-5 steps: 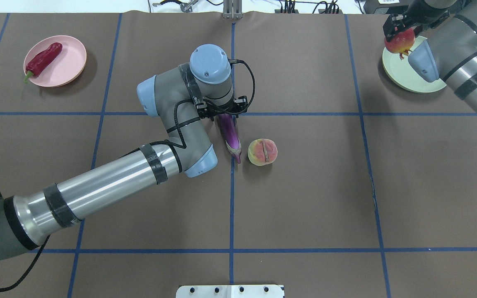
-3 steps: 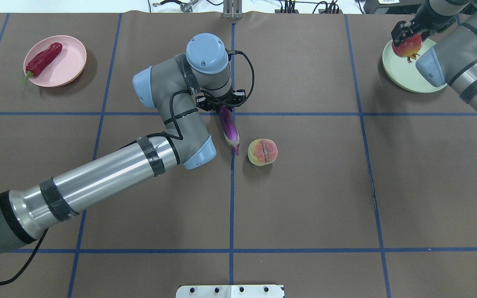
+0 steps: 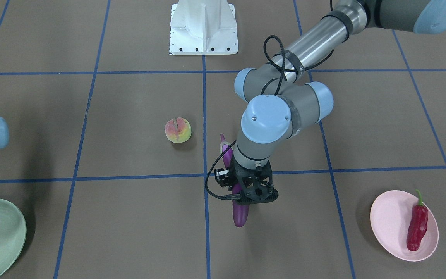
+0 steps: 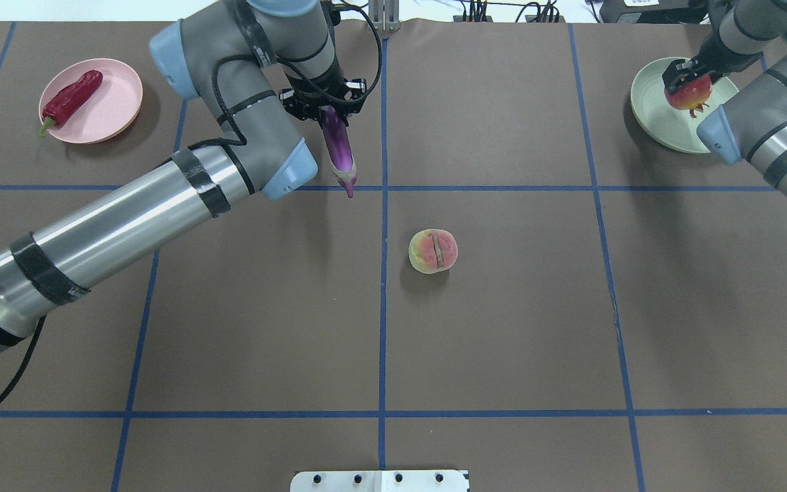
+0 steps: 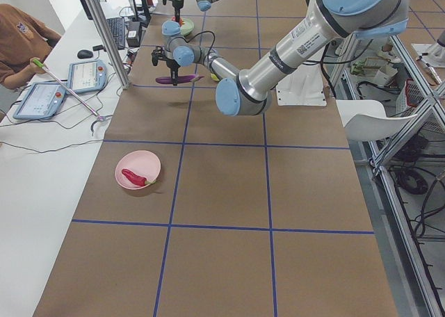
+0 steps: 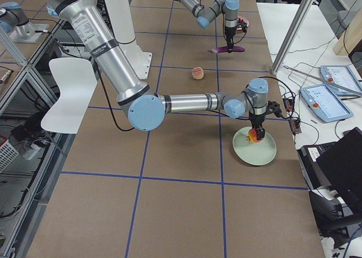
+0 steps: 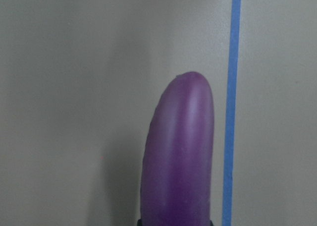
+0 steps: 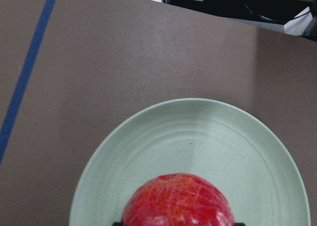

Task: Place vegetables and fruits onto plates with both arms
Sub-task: 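Carry eggplant onto pink plate with left gripper while right gripper withdraws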

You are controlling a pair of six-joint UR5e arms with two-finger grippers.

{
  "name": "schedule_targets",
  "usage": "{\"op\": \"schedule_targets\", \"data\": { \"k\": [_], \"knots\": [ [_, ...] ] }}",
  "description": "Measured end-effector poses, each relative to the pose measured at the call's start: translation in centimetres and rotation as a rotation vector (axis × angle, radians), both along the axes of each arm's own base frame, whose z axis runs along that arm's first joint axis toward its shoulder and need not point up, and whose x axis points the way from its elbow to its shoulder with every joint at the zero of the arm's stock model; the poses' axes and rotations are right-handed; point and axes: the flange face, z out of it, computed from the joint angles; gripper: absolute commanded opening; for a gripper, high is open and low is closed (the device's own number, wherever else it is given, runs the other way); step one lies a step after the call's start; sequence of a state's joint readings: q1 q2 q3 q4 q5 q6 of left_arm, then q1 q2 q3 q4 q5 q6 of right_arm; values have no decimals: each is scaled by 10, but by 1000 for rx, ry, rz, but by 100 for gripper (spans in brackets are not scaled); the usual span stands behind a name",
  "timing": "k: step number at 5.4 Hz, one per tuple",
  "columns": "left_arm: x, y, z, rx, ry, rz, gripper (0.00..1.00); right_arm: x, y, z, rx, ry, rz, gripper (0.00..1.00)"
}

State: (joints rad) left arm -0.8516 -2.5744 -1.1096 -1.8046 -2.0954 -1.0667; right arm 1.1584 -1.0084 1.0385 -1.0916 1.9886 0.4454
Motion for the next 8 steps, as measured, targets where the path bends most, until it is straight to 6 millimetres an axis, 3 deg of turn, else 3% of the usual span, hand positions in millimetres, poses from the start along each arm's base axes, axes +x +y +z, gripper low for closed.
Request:
{"op": "schedule_targets", "data": {
  "k": [2,3,4,5,6,8],
  "knots": [
    [-116,-34,37,30,-8,44,0,-9,3,0,11,-2,-8,100],
    [-159,-48,53,44,-27,61,0,-10,3,-14,7,-49,-23,100],
    [-196,-63,68,60,-65,81,0,-8,7,-40,-18,-144,-51,100],
    [-232,-84,94,71,-112,104,0,-4,16,-81,-75,-232,-62,100],
    [-256,-104,131,66,-167,107,0,-9,32,-130,-144,-277,-36,100],
    [-264,-129,200,76,-266,84,0,-57,75,-206,-254,-355,34,100]
  ]
}}
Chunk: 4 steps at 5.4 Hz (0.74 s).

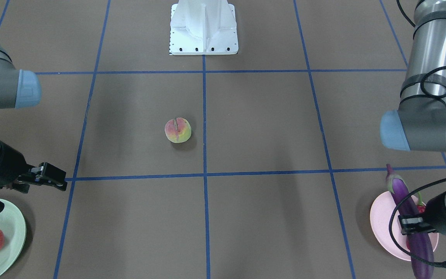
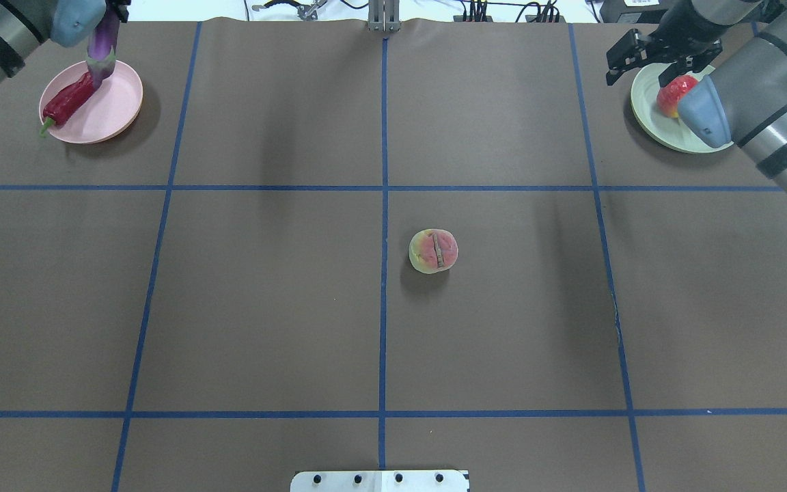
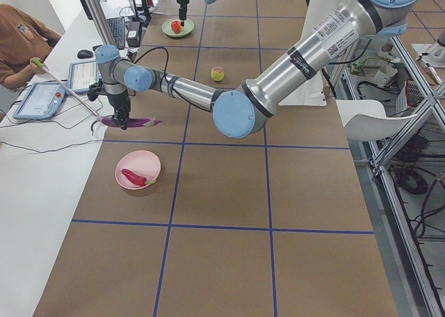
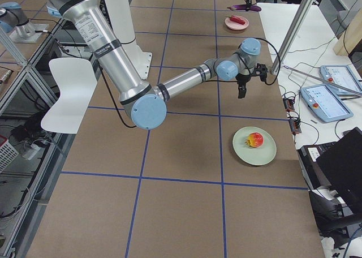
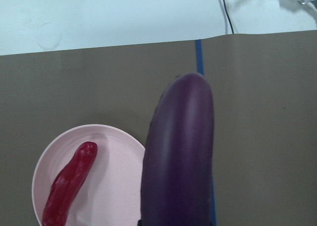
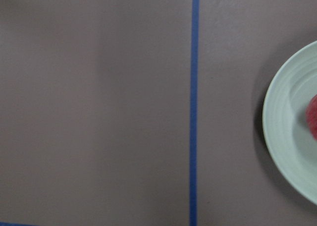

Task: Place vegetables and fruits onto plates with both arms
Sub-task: 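Carry eggplant onto pink plate with left gripper while right gripper withdraws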

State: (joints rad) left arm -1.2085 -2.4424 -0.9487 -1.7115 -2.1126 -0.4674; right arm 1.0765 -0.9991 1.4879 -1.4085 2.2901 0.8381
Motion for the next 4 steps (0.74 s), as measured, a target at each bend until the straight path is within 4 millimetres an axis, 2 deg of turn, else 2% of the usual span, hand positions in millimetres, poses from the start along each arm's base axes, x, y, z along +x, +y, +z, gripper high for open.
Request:
{"op": "schedule_targets", "data": {
  "k": [1,2,4],
  "knots": [
    [10,-5,29,33,-57,-10,0,-26,24,-26,-54,-34,24,100],
    [27,-2,50,64,-108,-10,0,-46,40,-42,-95,-53,40,100],
    [63,16,88,96,-164,16,0,-88,67,-60,-154,-56,67,100]
  ]
}}
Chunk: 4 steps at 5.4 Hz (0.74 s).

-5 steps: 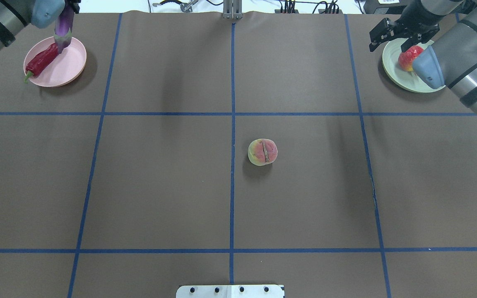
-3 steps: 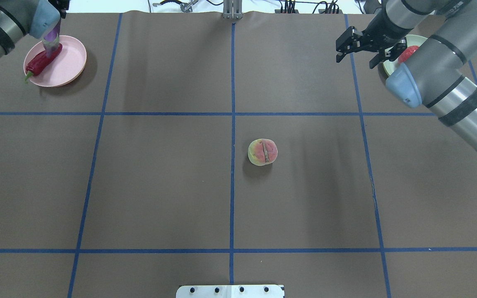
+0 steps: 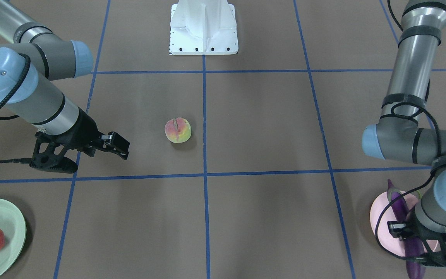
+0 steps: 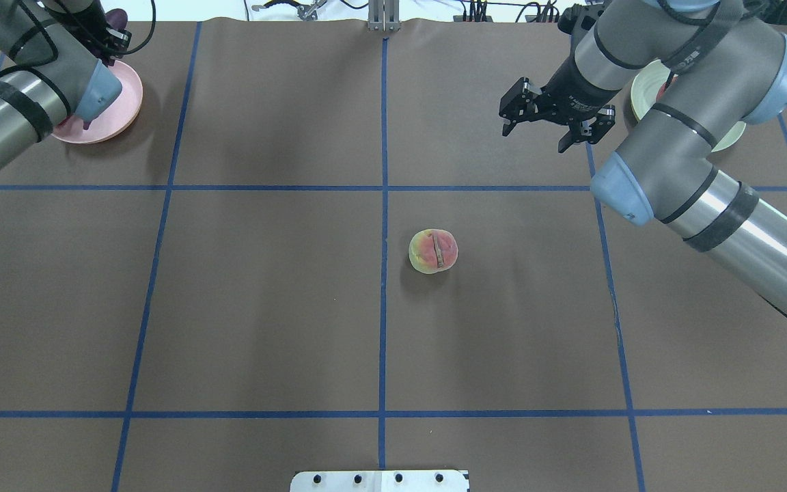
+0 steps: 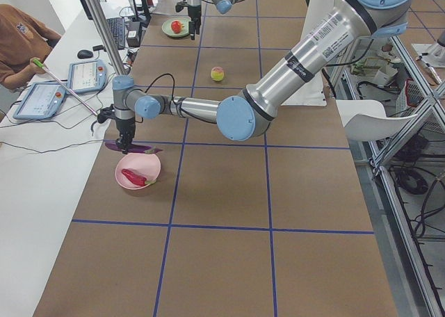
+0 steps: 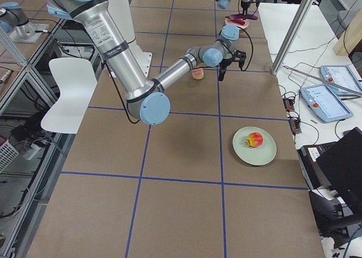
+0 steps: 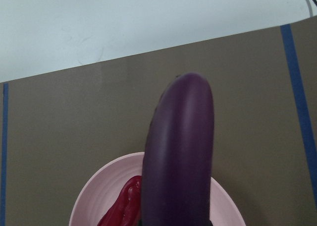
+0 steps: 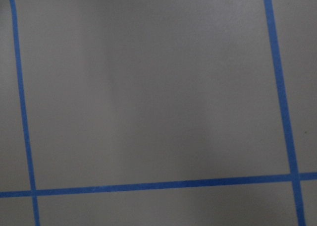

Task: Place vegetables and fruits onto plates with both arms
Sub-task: 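Carry eggplant onto pink plate with left gripper while right gripper withdraws, then lower the right gripper onto the peach and grasp it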

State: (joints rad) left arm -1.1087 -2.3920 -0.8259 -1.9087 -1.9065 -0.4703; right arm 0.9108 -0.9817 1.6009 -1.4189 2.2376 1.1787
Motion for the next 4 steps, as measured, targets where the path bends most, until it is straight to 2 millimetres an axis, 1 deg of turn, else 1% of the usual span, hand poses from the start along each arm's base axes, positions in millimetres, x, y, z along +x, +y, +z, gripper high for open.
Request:
{"op": "schedule_targets", "data": {
  "k": [1,2,3,4],
  "knots": [
    [11,10,17,9,-9,18,11,-15,10,-8,-29,-6,12,100],
    [21,18,29,18,-22,32,74,-29,18,-16,-57,-11,22,100],
    [23,20,32,36,-40,51,100,-44,28,-23,-77,-12,32,100],
    [19,18,30,57,-49,74,100,-63,41,-30,-89,-10,39,100]
  ]
}}
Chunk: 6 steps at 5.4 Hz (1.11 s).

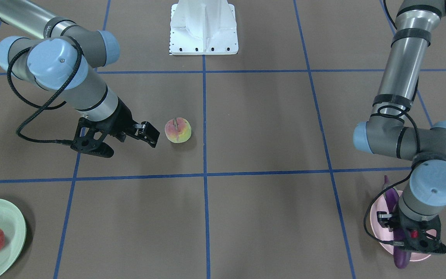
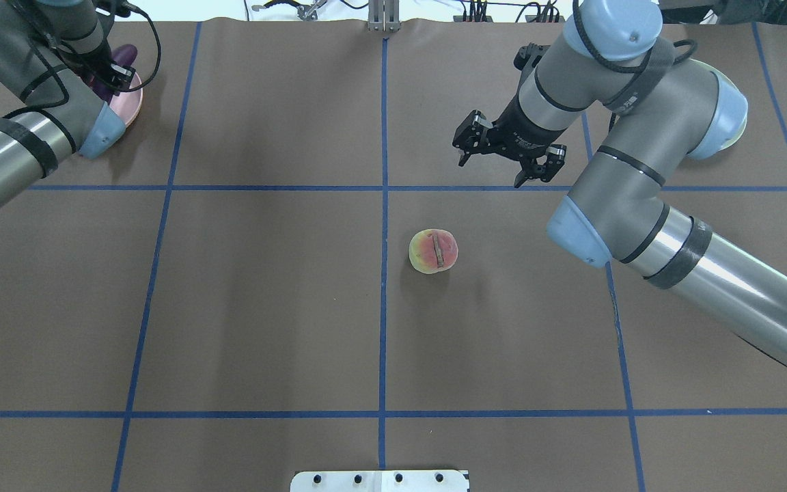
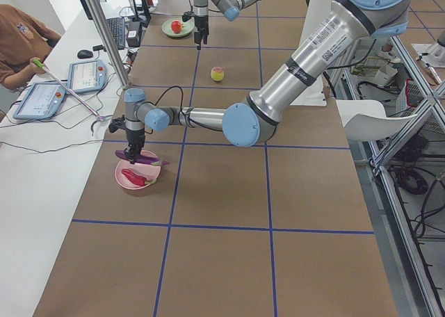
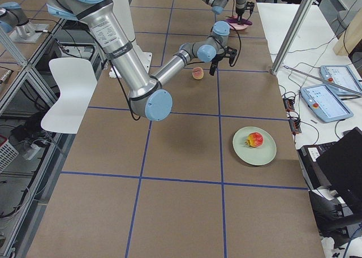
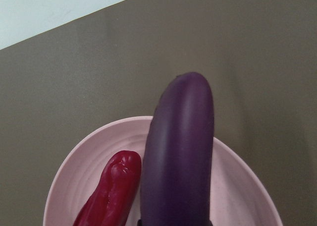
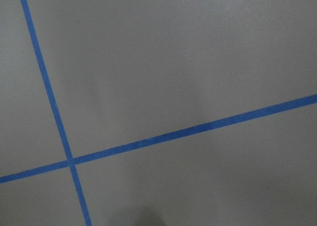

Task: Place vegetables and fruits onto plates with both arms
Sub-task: 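Lower the right gripper onto the peach and grasp it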

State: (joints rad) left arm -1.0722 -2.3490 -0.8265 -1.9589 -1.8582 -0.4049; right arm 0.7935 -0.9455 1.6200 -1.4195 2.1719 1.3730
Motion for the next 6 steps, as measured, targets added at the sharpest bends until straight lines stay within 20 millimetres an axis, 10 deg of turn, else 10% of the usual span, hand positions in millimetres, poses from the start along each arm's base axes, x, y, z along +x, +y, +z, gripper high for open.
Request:
{"op": "schedule_targets", "data": {
  "k": [6],
  "knots": [
    [-42,-9,-64,-19,130,11,100,-119,82,-14,40,171,-31,100]
  ]
}}
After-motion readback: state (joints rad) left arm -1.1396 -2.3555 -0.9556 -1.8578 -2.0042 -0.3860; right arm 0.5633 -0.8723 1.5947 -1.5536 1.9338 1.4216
